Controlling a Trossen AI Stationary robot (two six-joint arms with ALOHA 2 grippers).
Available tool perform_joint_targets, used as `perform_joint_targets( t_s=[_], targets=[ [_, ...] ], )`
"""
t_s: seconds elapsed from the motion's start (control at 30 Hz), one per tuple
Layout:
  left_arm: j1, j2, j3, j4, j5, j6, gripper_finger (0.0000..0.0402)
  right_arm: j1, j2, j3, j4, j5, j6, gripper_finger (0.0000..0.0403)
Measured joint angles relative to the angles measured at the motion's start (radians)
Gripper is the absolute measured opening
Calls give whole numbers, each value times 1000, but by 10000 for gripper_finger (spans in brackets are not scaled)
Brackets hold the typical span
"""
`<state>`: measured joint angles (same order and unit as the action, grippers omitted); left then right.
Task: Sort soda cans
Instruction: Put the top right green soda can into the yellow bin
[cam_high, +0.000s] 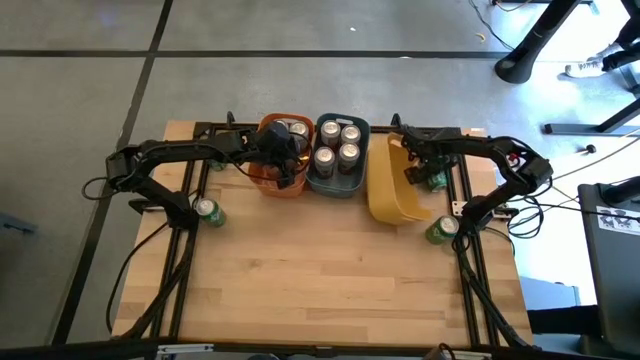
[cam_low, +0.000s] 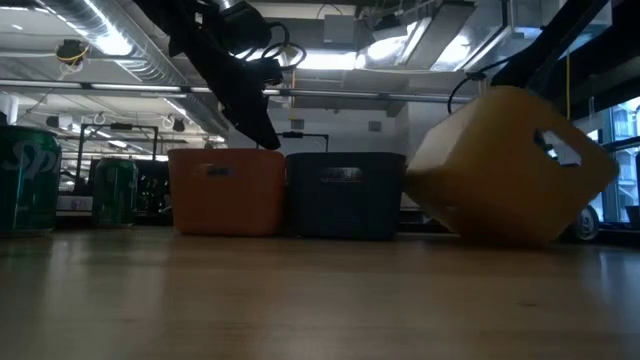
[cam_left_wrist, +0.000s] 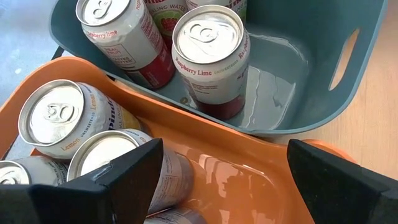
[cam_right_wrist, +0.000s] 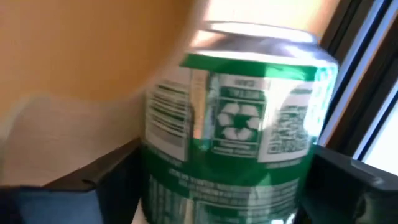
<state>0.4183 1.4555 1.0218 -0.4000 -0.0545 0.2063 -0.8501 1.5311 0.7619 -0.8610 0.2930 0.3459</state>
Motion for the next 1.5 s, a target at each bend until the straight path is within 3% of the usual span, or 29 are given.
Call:
perform_joint_targets(
  t_s=[0.17, 0.73, 1.0, 1.23, 1.5],
  targets=[
    [0, 0, 0, 1, 0, 7, 331, 0, 0, 11, -35, 1, 1, 294],
    [0, 0, 0, 1, 0, 3, 331, 0, 0, 234, -279, 1, -1, 296],
    [0, 1, 0, 0, 0, -3, 331, 0, -1, 385, -494, 0, -16, 298],
    [0, 1, 0, 0, 0, -20, 331, 8, -2, 517, -604, -107, -63, 297],
    [-1, 1, 0, -7, 0, -17, 331, 86, -9, 675, -713, -134, -87, 302]
  ],
)
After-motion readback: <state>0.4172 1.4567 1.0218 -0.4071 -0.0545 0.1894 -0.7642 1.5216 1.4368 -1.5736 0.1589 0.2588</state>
